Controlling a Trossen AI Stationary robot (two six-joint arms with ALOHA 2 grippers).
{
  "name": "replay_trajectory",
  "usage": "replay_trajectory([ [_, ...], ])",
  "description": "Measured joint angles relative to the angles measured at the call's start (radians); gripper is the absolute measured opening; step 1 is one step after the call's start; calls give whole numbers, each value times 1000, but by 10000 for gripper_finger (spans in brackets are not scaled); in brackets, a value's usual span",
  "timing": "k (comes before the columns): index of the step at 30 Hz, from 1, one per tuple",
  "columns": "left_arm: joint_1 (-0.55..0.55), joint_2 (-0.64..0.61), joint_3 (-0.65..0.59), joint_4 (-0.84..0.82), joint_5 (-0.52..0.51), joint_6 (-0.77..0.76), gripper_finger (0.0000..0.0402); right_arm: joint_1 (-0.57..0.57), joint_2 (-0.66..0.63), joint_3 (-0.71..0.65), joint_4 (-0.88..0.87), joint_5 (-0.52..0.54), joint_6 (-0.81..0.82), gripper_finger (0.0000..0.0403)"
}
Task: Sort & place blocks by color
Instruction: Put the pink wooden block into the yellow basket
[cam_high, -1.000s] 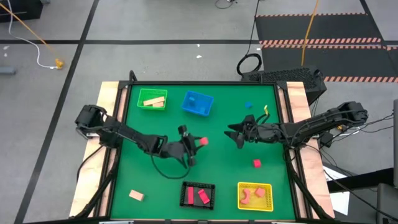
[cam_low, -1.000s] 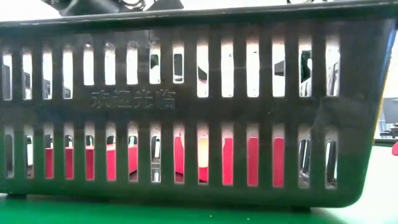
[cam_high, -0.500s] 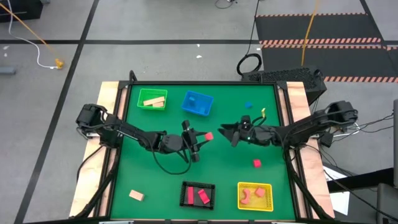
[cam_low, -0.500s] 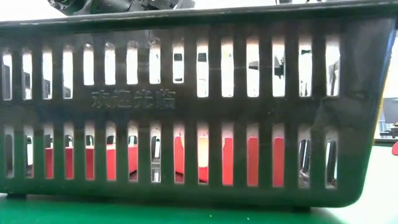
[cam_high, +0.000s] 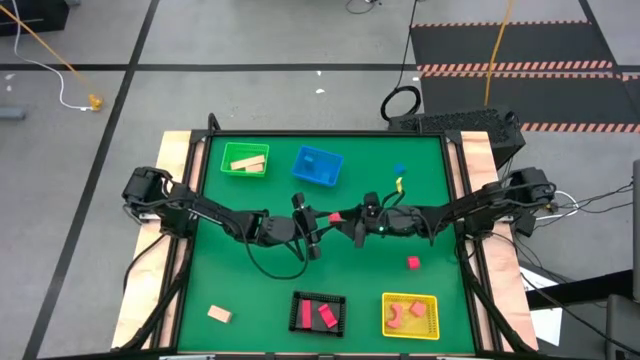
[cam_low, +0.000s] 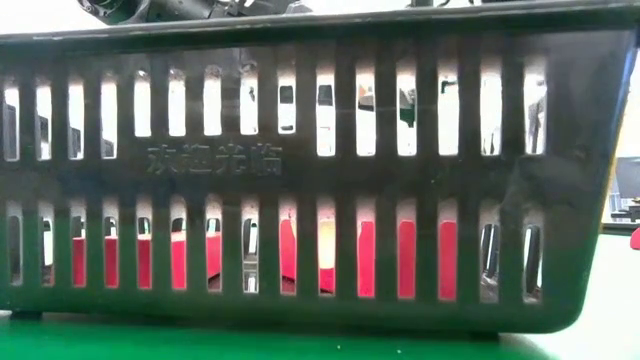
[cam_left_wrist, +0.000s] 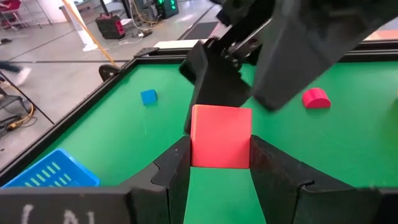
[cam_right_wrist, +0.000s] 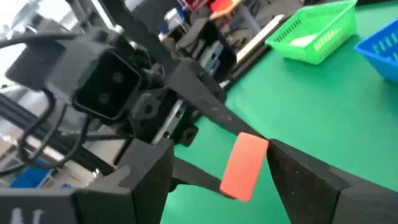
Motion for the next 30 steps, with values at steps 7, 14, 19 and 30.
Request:
replay_trajectory([
  [7,1,0,0,2,-4,15,149,-18,2,35,-85,-33,6,247],
  [14,10,0,0,13,-10,61,149,-25,2,35,-87,-50,5,242],
  [19,17,0,0,11,-11,101,149,-28,2,35,-88,-49,-16,200],
  [30,27,-2,0,19,-21,122,149,-33,1,33,-94,-37,-104,40],
])
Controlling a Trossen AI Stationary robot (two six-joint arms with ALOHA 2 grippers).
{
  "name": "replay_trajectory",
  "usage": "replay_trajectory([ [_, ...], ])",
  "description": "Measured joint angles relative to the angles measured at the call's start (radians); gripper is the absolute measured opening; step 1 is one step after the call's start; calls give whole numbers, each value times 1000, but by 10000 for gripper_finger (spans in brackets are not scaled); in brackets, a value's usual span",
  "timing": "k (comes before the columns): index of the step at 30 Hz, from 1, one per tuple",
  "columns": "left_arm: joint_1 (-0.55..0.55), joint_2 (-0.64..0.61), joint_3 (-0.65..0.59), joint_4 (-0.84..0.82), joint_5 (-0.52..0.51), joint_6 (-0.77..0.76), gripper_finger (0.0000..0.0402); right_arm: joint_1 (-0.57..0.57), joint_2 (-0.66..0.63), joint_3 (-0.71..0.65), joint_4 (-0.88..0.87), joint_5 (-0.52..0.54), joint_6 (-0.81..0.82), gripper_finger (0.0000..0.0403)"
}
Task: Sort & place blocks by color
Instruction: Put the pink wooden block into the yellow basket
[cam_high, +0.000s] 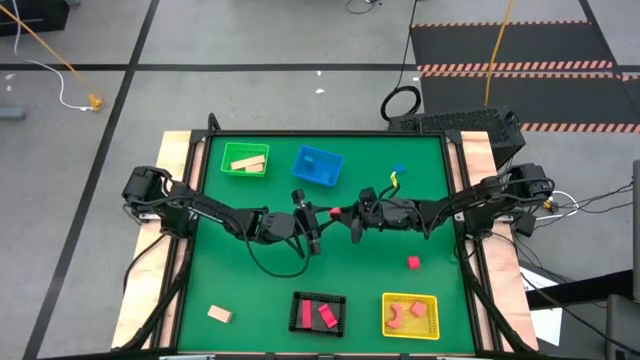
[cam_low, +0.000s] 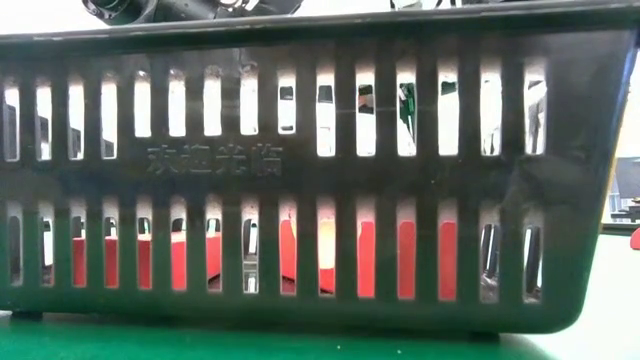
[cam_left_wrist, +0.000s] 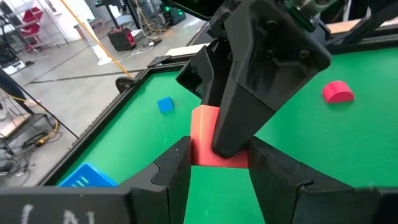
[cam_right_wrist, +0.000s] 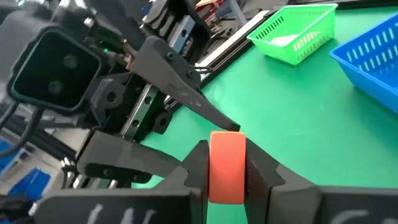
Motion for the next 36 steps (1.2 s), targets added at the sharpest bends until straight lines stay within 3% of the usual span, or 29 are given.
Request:
replay_trajectory([
  [7,-6,0,0,16,10,-50,149,-64,-58,2,-97,-130,-32,40],
  [12,-11,1,0,12,12,-77,149,-114,-167,4,-372,-182,-82,40],
  [18,-11,2,0,-25,11,-131,149,-114,-335,3,-657,-438,-42,40],
  [25,-10,2,0,-97,11,-229,149,39,-449,2,-738,-689,154,40],
  [36,8,2,0,-218,10,-340,150,400,-425,2,-878,-658,577,48],
])
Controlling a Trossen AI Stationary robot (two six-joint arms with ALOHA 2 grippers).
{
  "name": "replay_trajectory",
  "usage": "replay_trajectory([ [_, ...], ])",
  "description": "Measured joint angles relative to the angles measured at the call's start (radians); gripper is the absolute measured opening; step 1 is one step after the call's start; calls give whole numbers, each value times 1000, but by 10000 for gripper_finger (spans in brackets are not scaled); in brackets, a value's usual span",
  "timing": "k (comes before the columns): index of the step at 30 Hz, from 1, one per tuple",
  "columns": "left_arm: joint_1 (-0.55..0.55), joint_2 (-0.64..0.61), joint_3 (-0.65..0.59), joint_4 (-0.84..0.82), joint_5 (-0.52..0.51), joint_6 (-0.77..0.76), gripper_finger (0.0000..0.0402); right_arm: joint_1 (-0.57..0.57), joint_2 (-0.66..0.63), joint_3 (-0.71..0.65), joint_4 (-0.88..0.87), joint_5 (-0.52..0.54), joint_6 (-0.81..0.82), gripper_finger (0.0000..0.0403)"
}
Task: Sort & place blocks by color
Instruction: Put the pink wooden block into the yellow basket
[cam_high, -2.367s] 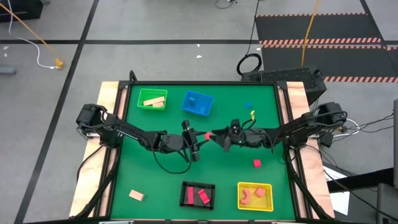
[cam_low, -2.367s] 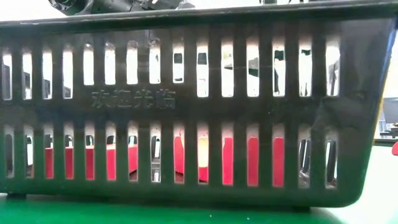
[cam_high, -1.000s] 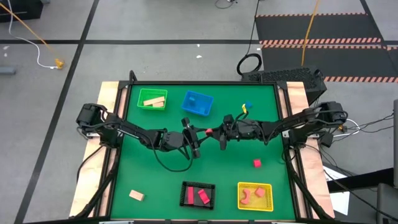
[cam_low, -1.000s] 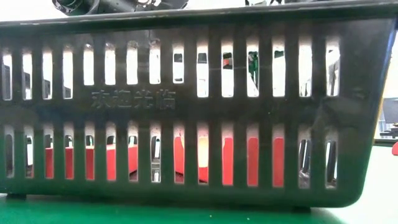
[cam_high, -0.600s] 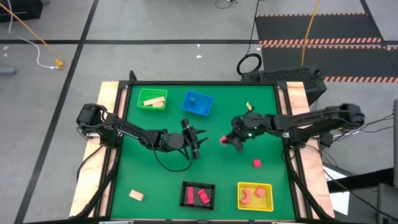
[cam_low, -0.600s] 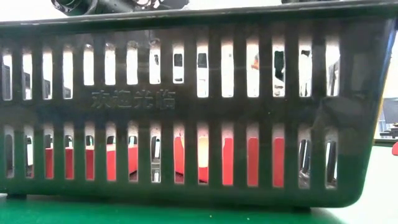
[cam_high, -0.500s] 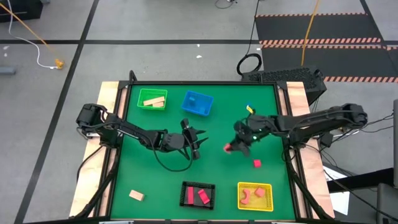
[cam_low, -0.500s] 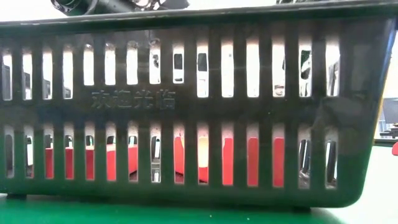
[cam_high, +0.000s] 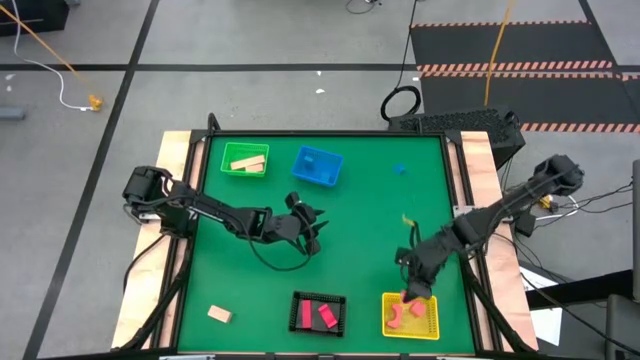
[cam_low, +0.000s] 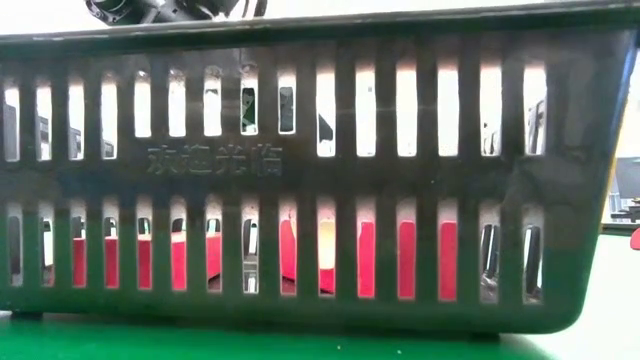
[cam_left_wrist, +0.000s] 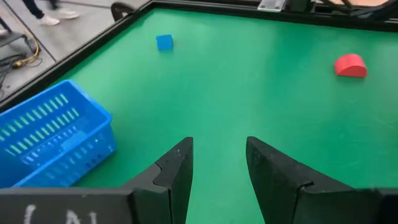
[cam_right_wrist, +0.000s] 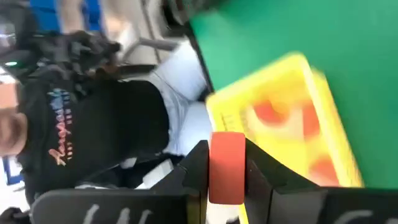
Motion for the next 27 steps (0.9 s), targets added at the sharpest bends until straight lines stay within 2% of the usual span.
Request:
replay_trajectory([
  [4,0,0,0,-8,0,-22,150,71,19,0,-28,-2,158,49],
  [8,0,0,0,-11,0,-26,150,100,26,0,-26,36,230,57],
  [14,0,0,0,-13,0,-30,150,109,26,0,-11,74,291,102],
  [21,0,0,0,-30,-1,-68,150,109,26,0,-10,73,295,163],
  [27,0,0,0,-36,-1,-70,150,76,25,0,-30,113,243,175],
])
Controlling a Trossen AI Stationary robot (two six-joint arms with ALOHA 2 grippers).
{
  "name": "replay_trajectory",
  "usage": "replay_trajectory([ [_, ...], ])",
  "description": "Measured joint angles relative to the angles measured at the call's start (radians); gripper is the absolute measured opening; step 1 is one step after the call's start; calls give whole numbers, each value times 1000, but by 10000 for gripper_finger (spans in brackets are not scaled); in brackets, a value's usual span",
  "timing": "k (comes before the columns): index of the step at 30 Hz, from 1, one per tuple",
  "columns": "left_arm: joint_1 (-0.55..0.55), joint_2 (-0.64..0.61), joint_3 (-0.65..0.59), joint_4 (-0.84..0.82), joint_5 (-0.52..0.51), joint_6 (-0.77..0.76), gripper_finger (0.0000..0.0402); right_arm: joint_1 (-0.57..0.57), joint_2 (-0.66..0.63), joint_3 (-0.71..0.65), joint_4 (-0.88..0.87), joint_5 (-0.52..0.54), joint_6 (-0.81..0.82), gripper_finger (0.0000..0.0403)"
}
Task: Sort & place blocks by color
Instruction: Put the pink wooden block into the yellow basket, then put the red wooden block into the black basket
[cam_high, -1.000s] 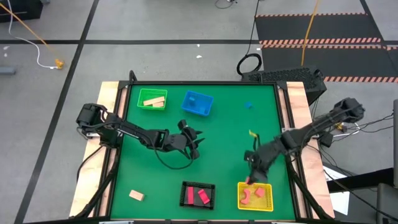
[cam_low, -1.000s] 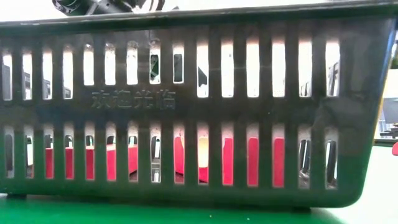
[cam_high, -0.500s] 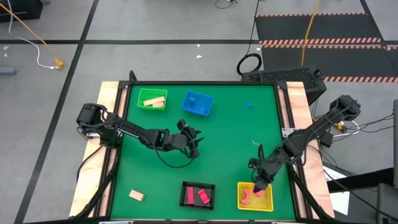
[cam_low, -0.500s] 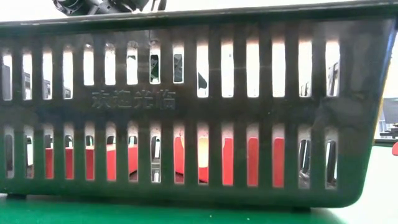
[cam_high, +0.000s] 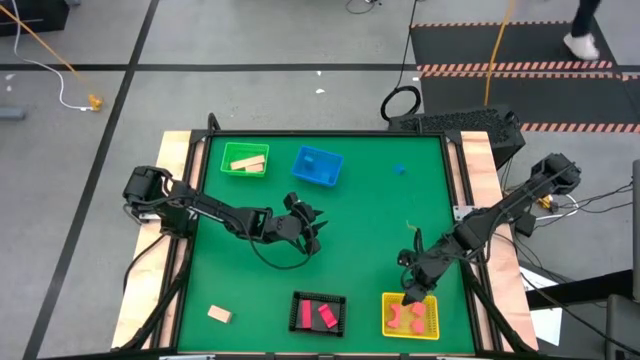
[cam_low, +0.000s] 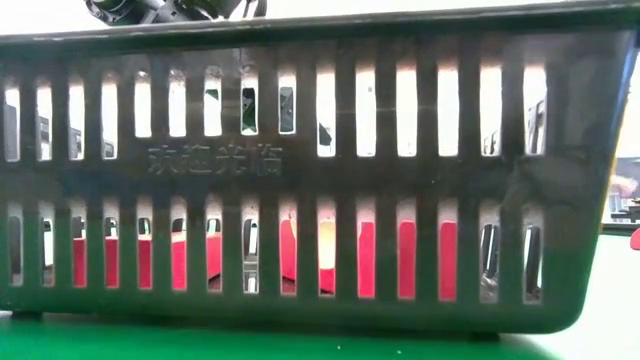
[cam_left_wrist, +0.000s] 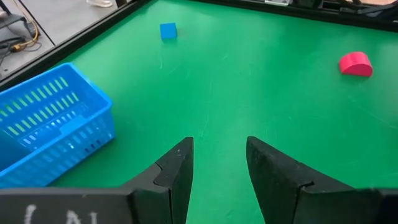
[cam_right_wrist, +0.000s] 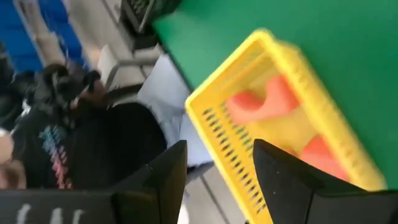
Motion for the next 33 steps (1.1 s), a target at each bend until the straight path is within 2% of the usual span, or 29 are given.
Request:
replay_trajectory([
  [4,0,0,0,0,0,0,150,-42,0,0,-83,43,-2,170],
  [18,0,0,0,2,0,1,150,-215,1,0,-562,40,-60,169],
  [26,0,0,0,2,0,2,150,-237,46,0,-560,92,-135,174],
  [33,0,0,0,-1,0,10,150,-237,86,0,-575,91,-133,221],
])
